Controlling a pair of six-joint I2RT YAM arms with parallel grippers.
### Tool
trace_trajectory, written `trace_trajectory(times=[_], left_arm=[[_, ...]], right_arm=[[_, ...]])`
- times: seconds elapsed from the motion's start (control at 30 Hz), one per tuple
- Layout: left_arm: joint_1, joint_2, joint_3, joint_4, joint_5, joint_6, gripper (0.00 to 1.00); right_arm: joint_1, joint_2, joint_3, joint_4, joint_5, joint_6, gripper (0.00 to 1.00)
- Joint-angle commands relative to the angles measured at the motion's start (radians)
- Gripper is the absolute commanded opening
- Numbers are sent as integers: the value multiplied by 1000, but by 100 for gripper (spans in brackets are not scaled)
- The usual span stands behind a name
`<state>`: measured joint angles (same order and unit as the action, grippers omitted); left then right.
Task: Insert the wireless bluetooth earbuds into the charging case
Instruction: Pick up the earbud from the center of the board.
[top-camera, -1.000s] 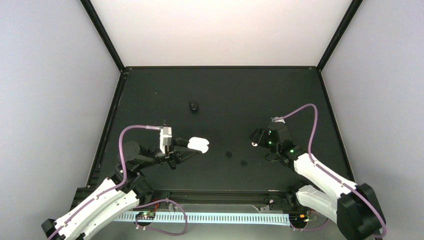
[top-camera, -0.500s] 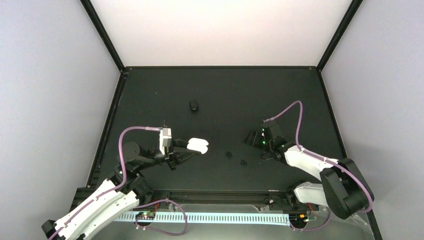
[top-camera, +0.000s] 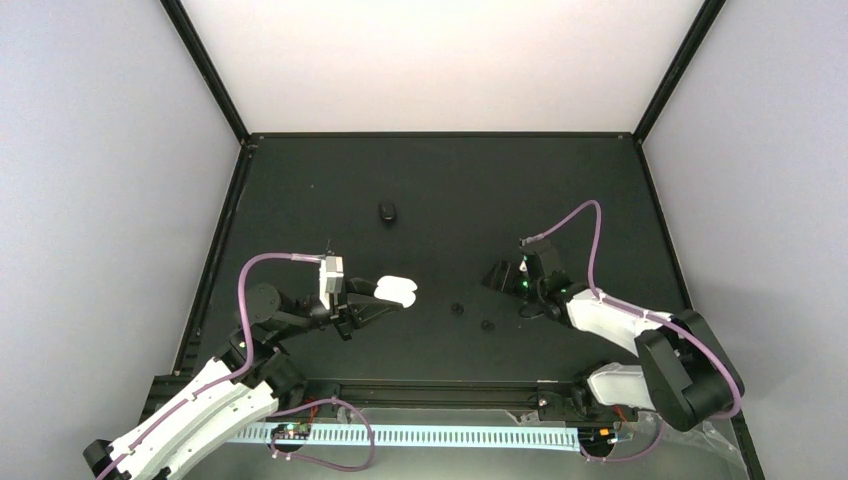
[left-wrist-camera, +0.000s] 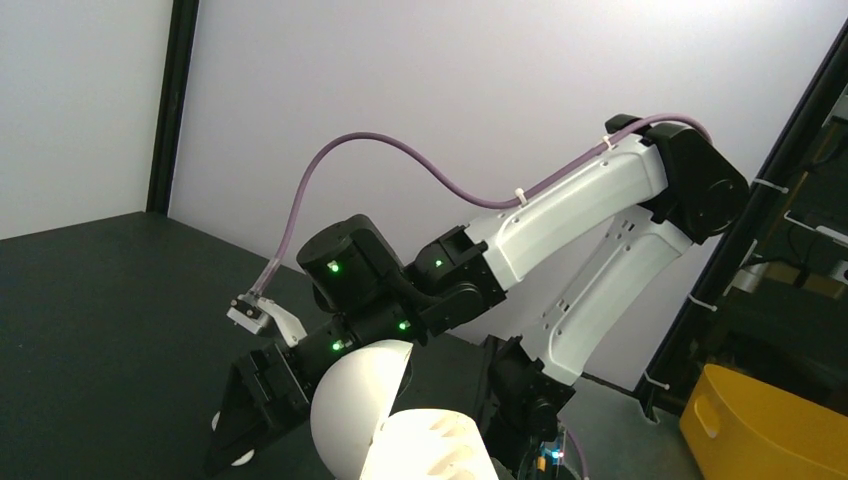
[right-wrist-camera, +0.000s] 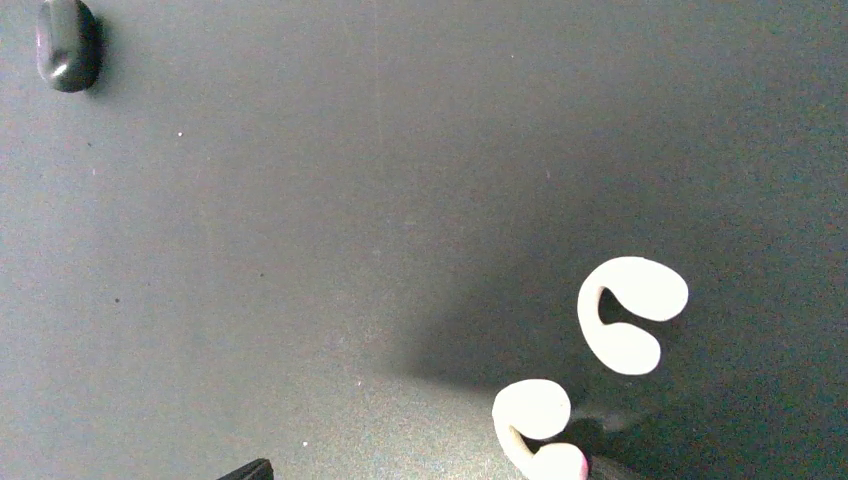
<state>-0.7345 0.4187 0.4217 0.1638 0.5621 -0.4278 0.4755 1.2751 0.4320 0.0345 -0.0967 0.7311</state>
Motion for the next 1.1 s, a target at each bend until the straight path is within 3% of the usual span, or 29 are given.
trace_trajectory(times=[0.0,0.3,0.5,0.77,1.07], left_arm=[[-3,0,1,5,-7,11,2],[-2,-11,2,0,-15,20,1],[-2,-19,-1,-10,-23,25,2],[-2,-43,0,-30,-30,28,2],[-2,-48,-6,-32,-32,30,1]], right_arm=[[-5,-33,14,-57,-1,-10,82],[72,-180,158,-269,168,-185,82],[175,-65,282,-373,257,-279,82],[181,78,333,-385,238,-289,79],[179,185,330,-388,207,-287,65]])
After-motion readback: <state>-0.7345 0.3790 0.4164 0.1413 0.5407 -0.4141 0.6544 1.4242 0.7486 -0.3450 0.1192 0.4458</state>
